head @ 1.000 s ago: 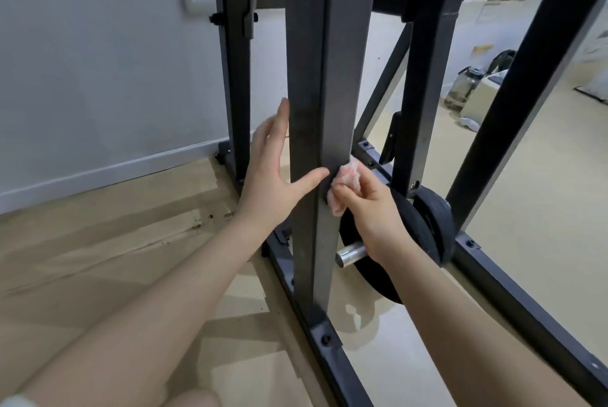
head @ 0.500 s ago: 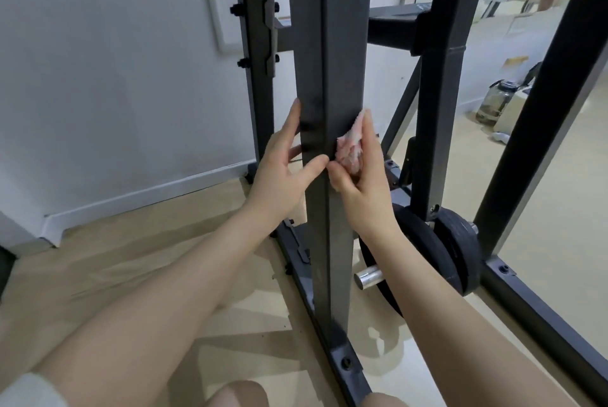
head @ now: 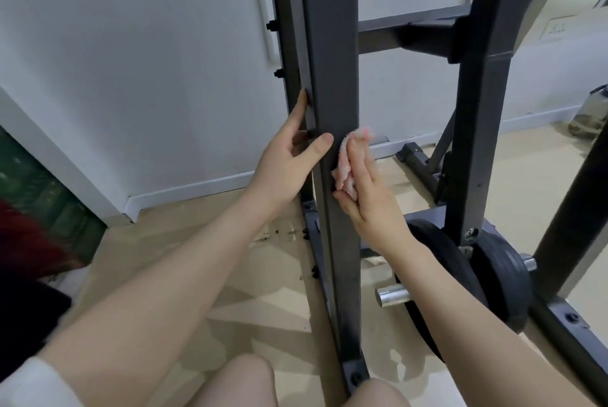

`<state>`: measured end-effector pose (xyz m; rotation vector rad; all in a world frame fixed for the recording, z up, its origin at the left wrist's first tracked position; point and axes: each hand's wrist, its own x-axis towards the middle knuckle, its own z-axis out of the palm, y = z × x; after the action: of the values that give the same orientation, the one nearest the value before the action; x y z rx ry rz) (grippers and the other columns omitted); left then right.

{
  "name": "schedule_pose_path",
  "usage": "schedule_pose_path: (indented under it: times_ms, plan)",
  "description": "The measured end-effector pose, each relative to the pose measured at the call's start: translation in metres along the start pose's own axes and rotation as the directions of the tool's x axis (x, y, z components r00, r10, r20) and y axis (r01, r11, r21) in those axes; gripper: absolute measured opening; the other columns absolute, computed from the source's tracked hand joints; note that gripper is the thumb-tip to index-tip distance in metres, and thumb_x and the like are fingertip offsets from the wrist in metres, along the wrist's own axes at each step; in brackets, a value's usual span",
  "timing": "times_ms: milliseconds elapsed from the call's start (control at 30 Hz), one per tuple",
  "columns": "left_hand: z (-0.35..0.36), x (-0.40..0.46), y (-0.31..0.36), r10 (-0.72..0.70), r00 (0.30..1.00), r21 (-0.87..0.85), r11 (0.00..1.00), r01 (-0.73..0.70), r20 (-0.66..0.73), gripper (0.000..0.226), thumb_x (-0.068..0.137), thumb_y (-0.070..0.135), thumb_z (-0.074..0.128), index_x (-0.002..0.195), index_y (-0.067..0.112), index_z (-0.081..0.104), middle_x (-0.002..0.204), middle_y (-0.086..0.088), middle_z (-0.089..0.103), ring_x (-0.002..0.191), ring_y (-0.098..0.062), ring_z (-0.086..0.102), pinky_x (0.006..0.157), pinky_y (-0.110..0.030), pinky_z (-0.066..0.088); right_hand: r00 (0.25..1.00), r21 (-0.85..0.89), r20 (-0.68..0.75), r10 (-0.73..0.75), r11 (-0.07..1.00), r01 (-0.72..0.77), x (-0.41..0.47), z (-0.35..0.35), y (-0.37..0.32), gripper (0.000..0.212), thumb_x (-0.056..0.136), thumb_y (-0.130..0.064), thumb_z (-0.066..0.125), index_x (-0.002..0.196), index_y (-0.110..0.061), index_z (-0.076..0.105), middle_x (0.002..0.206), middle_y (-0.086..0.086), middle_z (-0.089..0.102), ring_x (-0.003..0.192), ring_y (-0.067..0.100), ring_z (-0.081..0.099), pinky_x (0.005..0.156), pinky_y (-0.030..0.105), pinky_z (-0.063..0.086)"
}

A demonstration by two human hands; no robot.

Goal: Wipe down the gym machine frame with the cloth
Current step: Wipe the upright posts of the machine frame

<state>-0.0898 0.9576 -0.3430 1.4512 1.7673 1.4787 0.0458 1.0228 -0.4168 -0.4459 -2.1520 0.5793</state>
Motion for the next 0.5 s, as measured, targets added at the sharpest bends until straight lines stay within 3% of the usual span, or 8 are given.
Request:
schedule_pose_path:
  times_ms: [67,133,233,300,367,433,500]
  plan:
    - [0.001,0.001,0.002,0.013,0.999,0.019,1.000,-0.013,-0.038,0.065,0.091,0.030,0.059,0.146,0.038,0.024,0.134,0.016,0.049,0.118,0.004,0.048,0.102,-0.018,0.039,0.997,0.026,0.065,0.043,0.999,-0.045,-0.011,-0.002,-0.001,0.079,0.093,-0.004,0.055,0.137,-0.044,0.004,0.149,-0.015,-0.012,0.141,0.012,0.024,0.098,0.035,0.042]
    - [0.001,0.002,0.005,0.058,0.996,0.048,0.997,-0.055,-0.063,0.060,0.090,0.026,0.061,0.143,0.035,0.033,0.134,0.018,0.044,0.121,0.004,0.043,0.106,-0.026,0.037,0.997,0.045,0.073,0.038,0.998,-0.041,-0.002,-0.010,-0.003,0.081,0.093,-0.005,0.056,0.137,-0.045,0.001,0.148,-0.020,-0.012,0.142,0.021,0.024,0.102,0.038,0.041]
    - [-0.004,0.003,0.009,0.086,0.995,0.025,0.996,-0.084,-0.050,0.055,0.087,0.019,0.065,0.137,0.032,0.043,0.133,0.018,0.051,0.123,0.000,0.048,0.105,-0.036,0.042,0.999,0.073,0.015,-0.032,0.997,0.031,0.040,-0.024,-0.013,0.091,0.092,-0.017,0.057,0.140,-0.043,-0.015,0.157,-0.012,-0.002,0.142,0.018,0.028,0.108,0.036,0.036]
    - [-0.008,0.005,0.011,0.068,0.997,0.022,0.997,-0.068,-0.039,0.059,0.087,0.015,0.066,0.141,0.022,0.043,0.134,0.016,0.053,0.123,-0.002,0.049,0.106,-0.038,0.042,1.000,0.146,0.012,-0.001,0.989,-0.001,0.059,-0.030,-0.016,0.092,0.091,-0.027,0.055,0.141,-0.048,-0.019,0.156,-0.003,0.024,0.130,0.014,0.044,0.103,0.035,0.042]
    - [-0.010,0.006,0.012,0.060,0.997,0.049,0.997,-0.059,-0.037,0.060,0.087,0.015,0.065,0.142,0.019,0.041,0.134,0.015,0.053,0.123,-0.003,0.050,0.105,-0.038,0.042,0.997,0.169,0.056,0.044,0.984,-0.053,0.052,-0.028,-0.011,0.087,0.089,-0.030,0.051,0.146,-0.043,-0.014,0.136,-0.019,0.043,0.110,0.001,0.051,0.092,0.031,0.046]
    - [-0.009,0.004,0.012,0.049,0.998,0.075,0.996,-0.046,-0.039,0.060,0.089,0.018,0.063,0.143,0.019,0.040,0.135,0.016,0.051,0.124,-0.002,0.049,0.106,-0.036,0.041,0.990,0.214,0.117,0.080,0.971,-0.104,0.035,-0.022,-0.002,0.084,0.088,-0.027,0.047,0.150,-0.037,-0.008,0.123,-0.027,0.045,0.107,-0.005,0.048,0.092,0.031,0.044]
    - [-0.009,0.004,0.011,0.045,0.998,0.072,0.997,-0.042,-0.043,0.060,0.089,0.019,0.062,0.144,0.020,0.038,0.137,0.016,0.049,0.125,-0.001,0.047,0.108,-0.036,0.039,0.989,0.274,0.129,0.068,0.956,-0.101,0.038,-0.019,-0.002,0.083,0.090,-0.024,0.044,0.145,-0.047,-0.014,0.115,-0.028,0.039,0.101,-0.008,0.046,0.092,0.031,0.044]
